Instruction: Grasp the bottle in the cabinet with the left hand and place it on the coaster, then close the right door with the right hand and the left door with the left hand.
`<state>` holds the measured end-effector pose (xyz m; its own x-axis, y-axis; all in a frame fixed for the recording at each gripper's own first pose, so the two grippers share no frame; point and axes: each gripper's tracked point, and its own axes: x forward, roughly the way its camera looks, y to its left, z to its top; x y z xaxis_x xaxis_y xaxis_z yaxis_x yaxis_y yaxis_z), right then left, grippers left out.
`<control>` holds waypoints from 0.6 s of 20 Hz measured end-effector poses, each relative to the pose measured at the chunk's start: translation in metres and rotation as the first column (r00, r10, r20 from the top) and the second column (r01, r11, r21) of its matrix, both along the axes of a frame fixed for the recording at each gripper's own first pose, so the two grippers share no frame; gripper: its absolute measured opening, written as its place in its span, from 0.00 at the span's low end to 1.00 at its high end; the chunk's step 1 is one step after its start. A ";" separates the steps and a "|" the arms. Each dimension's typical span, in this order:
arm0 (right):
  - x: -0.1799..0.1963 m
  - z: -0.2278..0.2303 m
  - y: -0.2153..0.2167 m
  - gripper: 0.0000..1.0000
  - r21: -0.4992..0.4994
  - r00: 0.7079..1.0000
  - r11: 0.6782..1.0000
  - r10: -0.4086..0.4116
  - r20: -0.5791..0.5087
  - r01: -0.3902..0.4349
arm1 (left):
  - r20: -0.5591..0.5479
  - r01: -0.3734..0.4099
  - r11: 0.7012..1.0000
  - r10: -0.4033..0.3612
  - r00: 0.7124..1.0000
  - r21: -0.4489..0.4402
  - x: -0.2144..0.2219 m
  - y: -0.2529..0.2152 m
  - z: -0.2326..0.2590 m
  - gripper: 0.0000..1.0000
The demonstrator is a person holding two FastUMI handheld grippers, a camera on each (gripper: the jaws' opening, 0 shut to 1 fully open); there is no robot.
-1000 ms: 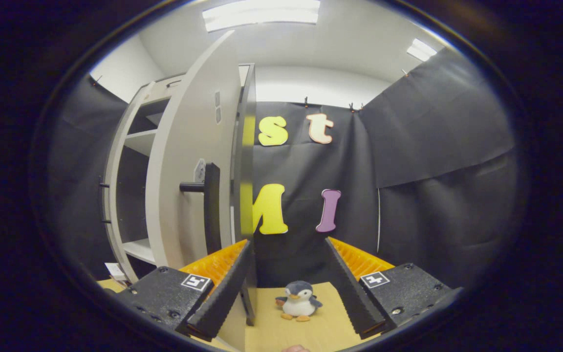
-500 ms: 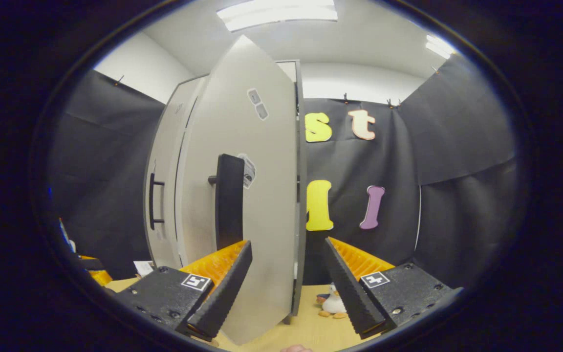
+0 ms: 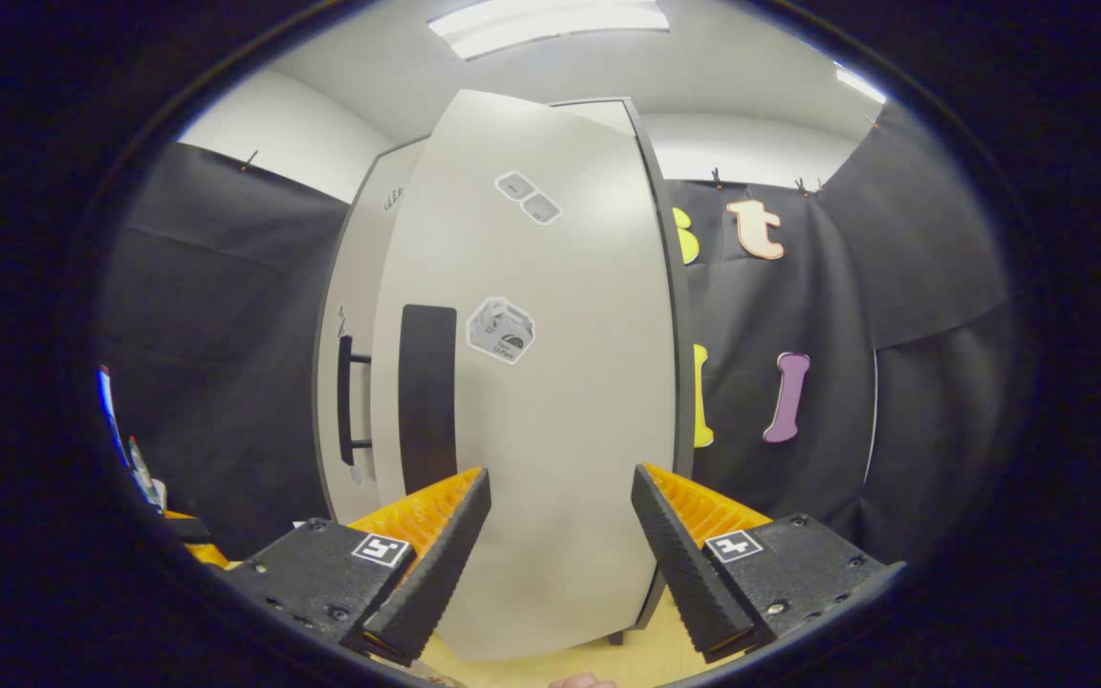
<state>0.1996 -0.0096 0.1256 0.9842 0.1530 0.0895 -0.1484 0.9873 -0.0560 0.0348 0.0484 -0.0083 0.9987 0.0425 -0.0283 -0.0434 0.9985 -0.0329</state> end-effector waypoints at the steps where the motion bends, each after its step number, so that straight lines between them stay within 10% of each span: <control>1: -0.004 0.002 -0.001 0.98 0.003 1.000 1.000 -0.002 0.003 0.002 | 0.001 -0.001 1.000 0.001 1.000 0.001 0.000 0.000 0.002 0.99; 12: -0.099 -0.007 -0.010 0.98 -0.010 0.996 0.997 -0.072 0.048 0.073 | 0.017 0.055 0.998 -0.054 0.998 -0.020 0.016 -0.021 0.014 0.90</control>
